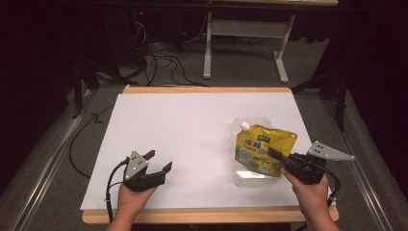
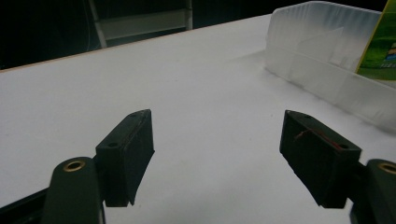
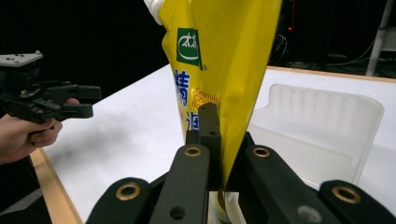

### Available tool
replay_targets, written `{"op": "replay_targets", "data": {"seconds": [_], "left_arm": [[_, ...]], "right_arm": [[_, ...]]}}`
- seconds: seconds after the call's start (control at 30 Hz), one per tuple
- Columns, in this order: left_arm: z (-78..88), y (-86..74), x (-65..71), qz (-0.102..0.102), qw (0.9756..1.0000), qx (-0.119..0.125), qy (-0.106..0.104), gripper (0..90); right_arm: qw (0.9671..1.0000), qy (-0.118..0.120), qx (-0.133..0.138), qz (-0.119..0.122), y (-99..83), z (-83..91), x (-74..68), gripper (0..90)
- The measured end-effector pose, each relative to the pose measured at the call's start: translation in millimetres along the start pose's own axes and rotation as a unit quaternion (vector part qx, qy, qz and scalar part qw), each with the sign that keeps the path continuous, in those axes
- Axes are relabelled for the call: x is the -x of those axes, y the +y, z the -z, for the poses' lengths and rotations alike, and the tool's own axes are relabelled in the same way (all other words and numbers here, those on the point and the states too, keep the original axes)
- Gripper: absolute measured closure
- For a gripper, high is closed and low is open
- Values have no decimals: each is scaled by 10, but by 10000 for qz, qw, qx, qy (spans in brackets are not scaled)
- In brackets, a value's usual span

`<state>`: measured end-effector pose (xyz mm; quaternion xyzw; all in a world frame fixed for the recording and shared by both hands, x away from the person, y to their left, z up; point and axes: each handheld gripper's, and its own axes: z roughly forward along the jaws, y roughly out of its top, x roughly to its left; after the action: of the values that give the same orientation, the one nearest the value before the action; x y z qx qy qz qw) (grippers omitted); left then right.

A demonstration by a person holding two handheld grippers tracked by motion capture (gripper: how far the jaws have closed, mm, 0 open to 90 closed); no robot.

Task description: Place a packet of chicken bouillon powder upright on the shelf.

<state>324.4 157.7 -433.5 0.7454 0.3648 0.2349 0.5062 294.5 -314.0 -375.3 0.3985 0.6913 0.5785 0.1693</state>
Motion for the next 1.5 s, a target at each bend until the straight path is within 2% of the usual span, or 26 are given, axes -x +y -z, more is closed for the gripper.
{"op": "replay_targets", "data": {"seconds": [0.37,0.57,0.87,1.03,1.2,1.37,1.4,1.43,1.47,1.5], "left_arm": [[12,6,30,5,10000,0,-25,263],[0,1,41,-17,10000,-33,-87,262],[-5,10,93,-49,9998,-49,-185,261],[-39,14,118,-48,9996,-84,-280,261],[-68,12,128,-9,9995,-114,-311,261],[-80,19,125,75,9994,-97,-335,261],[-78,20,125,76,9994,-96,-334,261],[-77,23,126,83,9993,-93,-341,261],[-78,30,136,98,9992,-96,-378,261],[-78,30,136,98,9992,-96,-378,260]], "right_arm": [[9998,-85,-186,-84,-137,-126,89,900],[9996,-162,-155,-180,-209,-98,135,894],[9989,-300,-246,-257,-289,-78,189,873],[9987,-362,-294,-187,-293,-79,169,829],[9982,-430,-338,-228,-300,-91,168,722],[9973,-620,-262,-296,-287,-65,177,473],[9968,-705,-233,-282,-277,-49,171,378],[9968,-705,-233,-282,-277,-49,171,378],[9965,-770,-168,-291,-261,-28,163,264],[9965,-770,-168,-291,-261,-28,163,264]]}}
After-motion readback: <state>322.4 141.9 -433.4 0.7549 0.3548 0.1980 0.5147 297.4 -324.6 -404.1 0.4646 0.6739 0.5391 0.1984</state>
